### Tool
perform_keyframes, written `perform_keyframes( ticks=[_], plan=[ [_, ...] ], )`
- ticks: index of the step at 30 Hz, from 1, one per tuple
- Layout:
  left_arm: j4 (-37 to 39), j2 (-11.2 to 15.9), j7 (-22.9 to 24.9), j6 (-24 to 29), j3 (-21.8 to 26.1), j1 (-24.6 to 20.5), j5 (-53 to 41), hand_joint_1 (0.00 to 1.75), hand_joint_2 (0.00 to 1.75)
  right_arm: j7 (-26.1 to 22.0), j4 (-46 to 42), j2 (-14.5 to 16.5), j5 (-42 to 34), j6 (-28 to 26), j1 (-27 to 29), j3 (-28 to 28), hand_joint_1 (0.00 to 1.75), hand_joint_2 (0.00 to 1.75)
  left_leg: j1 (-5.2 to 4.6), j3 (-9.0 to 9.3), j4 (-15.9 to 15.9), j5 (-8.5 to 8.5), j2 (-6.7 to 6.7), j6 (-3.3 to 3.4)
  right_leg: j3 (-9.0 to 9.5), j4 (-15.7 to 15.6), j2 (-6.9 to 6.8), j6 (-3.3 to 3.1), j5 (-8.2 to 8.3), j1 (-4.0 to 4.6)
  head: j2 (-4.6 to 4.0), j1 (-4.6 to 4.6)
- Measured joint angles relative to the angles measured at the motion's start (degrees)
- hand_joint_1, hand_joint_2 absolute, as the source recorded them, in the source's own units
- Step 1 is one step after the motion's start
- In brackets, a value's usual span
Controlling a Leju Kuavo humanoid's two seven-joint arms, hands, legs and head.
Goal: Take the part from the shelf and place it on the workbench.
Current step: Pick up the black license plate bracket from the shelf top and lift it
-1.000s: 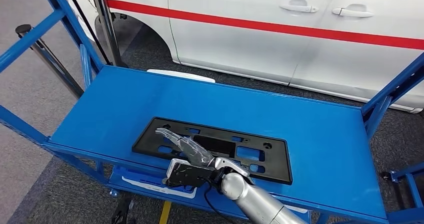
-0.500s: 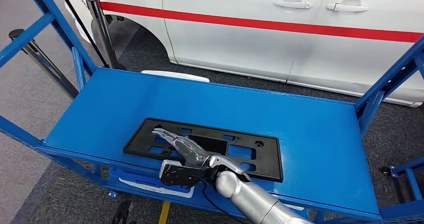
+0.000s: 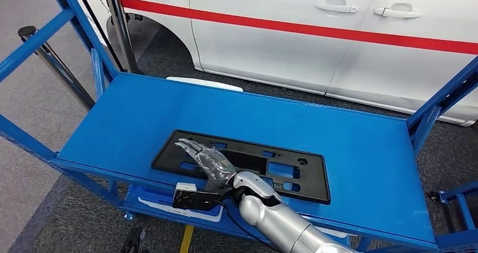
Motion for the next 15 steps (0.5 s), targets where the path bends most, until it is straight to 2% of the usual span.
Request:
perform_keyframes(
  ticks=[1, 4, 6, 7, 9, 10, 11, 12, 14, 15],
  plan=[
    [0.0, 0.0, 0.0, 0.0, 0.1, 0.0, 0.1, 0.0, 0.0, 0.7, 0.2, 0.1, 1.3, -1.4, -0.2, 0.2, 0.0, 1.75, -0.08, -0.08, 0.0, 0.0, 0.0, -0.28, 0.92, -2.0, 0.02, -0.19, 0.41, 0.14, 0.0, -0.01],
    [0.0, 0.0, -0.2, 0.1, 0.5, 0.0, 0.5, 0.0, 0.0, 2.5, 0.7, 0.4, 5.0, -4.8, -0.4, 0.6, 0.0, 1.75, -0.09, -0.27, 0.0, 0.02, 0.04, -1.26, 1.2, -3.1, 0.09, -0.73, 0.55, 0.16, 0.0, -0.02],
    [0.0, 0.1, -0.3, 0.1, 0.7, 0.1, 0.6, 0.0, 0.0, 3.6, 1.1, 0.7, 7.8, -7.3, -0.5, 0.8, 0.0, 1.75, 0.04, -1.06, 1.8, -1.42, 0.06, -1.81, 1.37, -3.6, 0.01, -1.41, 0.87, -0.11, 0.0, -0.04],
    [0.0, 0.1, -0.4, 0.1, 0.8, 0.2, 0.7, 0.0, 0.0, 4.2, 1.3, 0.9, 9.1, -8.5, -0.6, 1.0, 0.0, 1.75, 0.12, -2.17, 4.4, -2.99, 0.07, -2.05, 1.45, -3.8, -0.05, -1.68, 0.99, -0.24, 0.0, -0.07],
    [0.0, 0.1, -0.5, 0.2, 1.0, 0.5, 0.8, 0.0, 0.0, 5.0, 1.9, 1.2, 10.8, -10.1, -0.7, 1.4, 0.0, 1.75, 0.22, -5.4, 11.7, -6.46, 0.08, -2.44, 1.42, -3.7, -0.1, -1.9, 1.0, -0.19, 0.0, -0.09],
    [0.0, 0.1, -0.5, 0.2, 1.1, 0.6, 0.8, 0.0, 0.0, 5.2, 2.2, 1.2, 11.4, -10.6, -0.7, 1.5, 0.0, 1.75, 0.28, -6.71, 14.6, -7.3, 0.08, -2.59, 1.41, -3.7, -0.1, -1.92, 0.98, -0.16, 0.0, -0.09],
    [0.0, 0.1, -0.5, 0.2, 1.1, 0.7, 0.8, 0.0, 0.0, 5.5, 2.5, 1.2, 12.0, -11.1, -0.6, 1.6, 0.0, 1.75, 0.34, -7.21, 15.6, -7.09, 0.09, -2.7, 1.39, -3.6, -0.08, -1.93, 0.95, -0.15, 0.0, -0.09],
    [0.0, 0.1, -0.5, 0.1, 1.1, 0.8, 0.8, 0.0, 0.0, 5.9, 2.7, 1.3, 12.8, -11.8, -0.6, 1.7, 0.0, 1.75, 0.39, -6.69, 14.4, -5.84, 0.1, -2.74, 1.4, -3.5, -0.05, -1.9, 0.9, -0.16, 0.0, -0.1],
    [0.0, 0.1, -0.6, 0.1, 1.2, 0.8, 0.8, 0.0, 0.0, 6.7, 3.1, 1.4, 14.8, -13.5, -0.6, 1.8, 0.0, 1.75, 0.48, -3.34, 7.3, -2.13, 0.12, -2.63, 1.41, -3.2, 0.05, -1.65, 0.7, -0.19, 0.0, -0.09],
    [0.0, 0.1, -0.6, 0.0, 1.2, 0.8, 0.8, 0.0, 0.0, 7.1, 3.2, 1.5, 15.8, -14.4, -0.6, 1.9, 0.0, 1.75, 0.39, -1.69, 3.8, -0.92, 0.09, -2.42, 1.34, -3.0, 0.09, -1.42, 0.58, -0.11, 0.0, -0.08]
  ],
)
